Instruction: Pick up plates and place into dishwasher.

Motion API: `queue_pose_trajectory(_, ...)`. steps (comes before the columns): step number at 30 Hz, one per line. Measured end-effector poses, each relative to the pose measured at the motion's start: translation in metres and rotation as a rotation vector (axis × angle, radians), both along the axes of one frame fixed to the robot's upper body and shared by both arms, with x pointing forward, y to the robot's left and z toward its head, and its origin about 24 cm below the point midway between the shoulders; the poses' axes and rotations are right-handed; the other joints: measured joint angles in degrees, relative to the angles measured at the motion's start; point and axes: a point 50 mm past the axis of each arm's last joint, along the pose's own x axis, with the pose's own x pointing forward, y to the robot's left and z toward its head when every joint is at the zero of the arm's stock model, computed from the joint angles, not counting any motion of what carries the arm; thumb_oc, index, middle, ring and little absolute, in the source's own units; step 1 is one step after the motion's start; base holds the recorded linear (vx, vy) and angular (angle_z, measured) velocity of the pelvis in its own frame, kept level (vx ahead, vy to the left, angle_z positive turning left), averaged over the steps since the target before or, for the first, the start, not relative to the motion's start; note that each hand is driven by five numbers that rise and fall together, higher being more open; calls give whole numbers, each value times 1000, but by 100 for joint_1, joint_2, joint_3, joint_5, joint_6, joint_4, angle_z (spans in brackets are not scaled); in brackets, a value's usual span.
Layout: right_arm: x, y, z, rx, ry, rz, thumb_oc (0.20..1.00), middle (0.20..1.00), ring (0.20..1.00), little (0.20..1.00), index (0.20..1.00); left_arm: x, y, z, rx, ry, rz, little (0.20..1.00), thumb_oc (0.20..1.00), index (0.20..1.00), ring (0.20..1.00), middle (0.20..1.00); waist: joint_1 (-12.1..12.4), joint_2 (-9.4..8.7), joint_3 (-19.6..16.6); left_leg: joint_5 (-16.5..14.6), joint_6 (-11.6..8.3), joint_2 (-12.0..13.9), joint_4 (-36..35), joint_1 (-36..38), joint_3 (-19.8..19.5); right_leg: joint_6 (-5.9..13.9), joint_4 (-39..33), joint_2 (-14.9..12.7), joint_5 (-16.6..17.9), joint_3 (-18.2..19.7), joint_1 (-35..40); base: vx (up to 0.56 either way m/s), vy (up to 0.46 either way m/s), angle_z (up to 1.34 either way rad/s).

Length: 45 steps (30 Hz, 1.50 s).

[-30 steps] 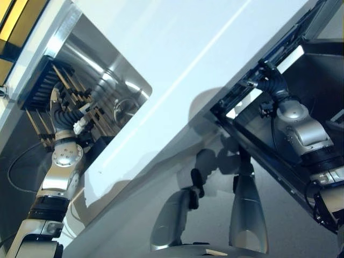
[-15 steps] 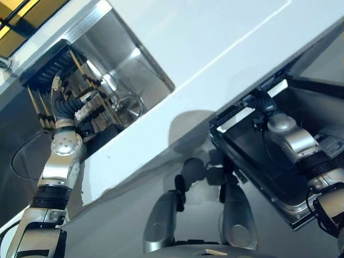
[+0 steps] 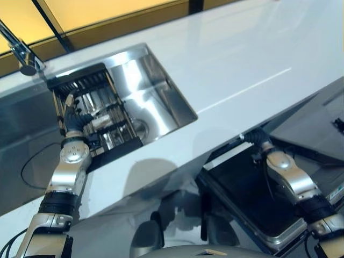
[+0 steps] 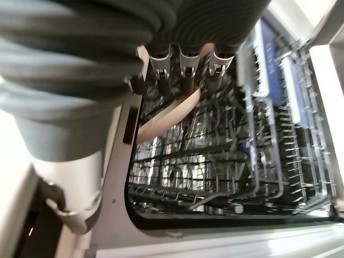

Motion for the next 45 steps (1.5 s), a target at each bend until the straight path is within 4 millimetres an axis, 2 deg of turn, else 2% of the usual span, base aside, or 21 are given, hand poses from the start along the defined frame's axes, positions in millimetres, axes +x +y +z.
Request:
queue_pose_trajectory(4, -22, -21, -4, -30, 7, -74, 1000, 1000, 1000, 1000, 1000, -13, 2, -23, -1, 84, -5, 1000, 1000, 1000, 1000, 1000, -29, -8, -323, 9, 13, -14, -285, 353, 109, 46, -131, 6, -17, 65, 252, 41, 36, -10)
queue_pose_trajectory(7, -25, -38, 5, -54, -29, -144, 1000, 1000, 1000, 1000, 1000, -21, 4, -36, 9, 131, -7, 1000, 1000, 1000, 1000, 1000, -168, -27, -497, 19, 24, -21, -453, 593, 193, 67, -161, 13, -40, 109, 398, 55, 43, -9)
queue_pose_trajectory(13, -40, -54, 9, -48, -77, -252, 1000, 1000, 1000, 1000, 1000, -36, 10, -55, 8, 212, -9, 1000, 1000, 1000, 1000, 1000, -344, -58, -847, 28, 42, -50, -648, 872, 320, 137, -156, 18, -115, 229, 501, 23, 21, -9)
queue_pose_trajectory(16, -53, -58, -3, -23, -66, -334, 1000, 1000, 1000, 1000, 1000, -40, 12, -58, 21, 228, -10, 1000, 1000, 1000, 1000, 1000, -388, -83, -864, 28, 45, -54, -688, 989, 396, 143, -145, 24, -119, 284, 565, 9, 18, -13)
queue_pose_trajectory(19, -69, -60, -21, -18, -30, -441, 1000, 1000, 1000, 1000, 1000, -45, 15, -61, 22, 245, 1, 1000, 1000, 1000, 1000, 1000, -545, -86, -877, 24, 58, -72, -695, 1014, 407, 148, -134, 23, -128, 365, 573, 11, 58, -2)
queue_pose_trajectory(22, -87, -67, -39, -60, -10, -644, 1000, 1000, 1000, 1000, 1000, -53, 17, -69, 19, 273, 11, 1000, 1000, 1000, 1000, 1000, -643, -41, -885, 21, 95, -91, -781, 1124, 532, 152, -122, 33, -130, 507, 573, 19, 74, -18)
queue_pose_trajectory(24, -106, -76, -49, -120, 2, -819, 1000, 1000, 1000, 1000, 1000, -61, 17, -76, 6, 298, 20, 1000, 1000, 1000, 1000, 1000, -674, 8, -879, 16, 110, -121, -818, 1192, 589, 161, -107, 31, -134, 596, 571, 5, 72, -20)
queue_pose_trajectory(27, -133, -83, -62, -199, 33, -1029, 1000, 1000, 1000, 1000, 1000, -75, 21, -87, -18, 326, 65, 1000, 1000, 1000, 1000, 1000, -858, 156, -869, -1, 137, -151, -826, 1216, 647, 201, -19, 17, -165, 666, 511, 17, 85, -12)
queue_pose_trajectory(32, -154, -90, -78, -318, 115, -1216, 1000, 1000, 1000, 1000, 1000, -83, 20, -96, -27, 341, 93, 1000, 1000, 1000, 1000, 1000, -1122, 474, -594, -65, 207, -242, -698, 1310, 695, 287, 341, -61, -320, 756, 459, 33, 138, -6)
queue_pose_trajectory(33, -156, -91, -77, -335, 110, -1238, 1000, 1000, 1000, 1000, 1000, -83, 16, -98, -30, 344, 94, 1000, 1000, 1000, 1000, 1000, -1137, 502, -501, -83, 234, -272, -685, 1340, 699, 308, 468, -91, -378, 781, 420, 13, 221, -5)
queue_pose_trajectory(34, -157, -93, -76, -355, 104, -1264, 1000, 1000, 1000, 1000, 1000, -83, 13, -101, -44, 346, 91, 1000, 1000, 1000, 1000, 1000, -1151, 648, -434, -111, 258, -321, -647, 1398, 723, 336, 606, -114, -449, 870, 395, 69, 335, -14)
queue_pose_trajectory(35, -158, -95, -75, -374, 93, -1288, 1000, 1000, 1000, 1000, 1000, -83, 9, -105, -55, 353, 90, 1000, 1000, 1000, 1000, 1000, -1171, 719, -353, -158, 288, -366, -582, 1390, 722, 356, 773, -154, -517, 903, 325, 57, 274, -8)
queue_pose_trajectory(36, -159, -98, -72, -396, 77, -1316, 1000, 1000, 1000, 1000, 1000, -83, 4, -110, -74, 363, 90, 1000, 1000, 1000, 1000, 1000, -1291, 909, -275, -226, 342, -439, -516, 1402, 694, 388, 939, -232, -645, 931, 303, 67, 289, 1)
queue_pose_trajectory(41, -166, -123, -56, -509, 17, -1408, 1000, 1000, 1000, 1000, 1000, -89, -22, -134, -145, 431, 66, 1000, 1000, 1000, 1000, 1000, -1660, 1602, 95, -517, 514, -744, -72, 1354, 780, 591, 1843, -543, -1121, 1243, -68, 5, 209, -7)
queue_pose_trajectory(43, -161, -127, -45, -565, -69, -1374, 1000, 1000, 1000, 1000, 1000, -92, -22, -141, -173, 455, 83, 1000, 1000, 1000, 1000, 1000, -1809, 1756, 159, -734, 563, -830, 254, 1213, 891, 635, 2334, -609, -1352, 1453, -366, -70, 149, -26)
queue_pose_trajectory(45, -156, -126, -38, -620, -150, -1312, 1000, 1000, 1000, 1000, 1000, -93, -20, -141, -176, 449, 92, 1000, 1000, 1000, 1000, 1000, -1900, 1808, 178, -884, 597, -901, 584, 985, 948, 660, 2666, -652, -1481, 1593, -660, -133, 101, -21)
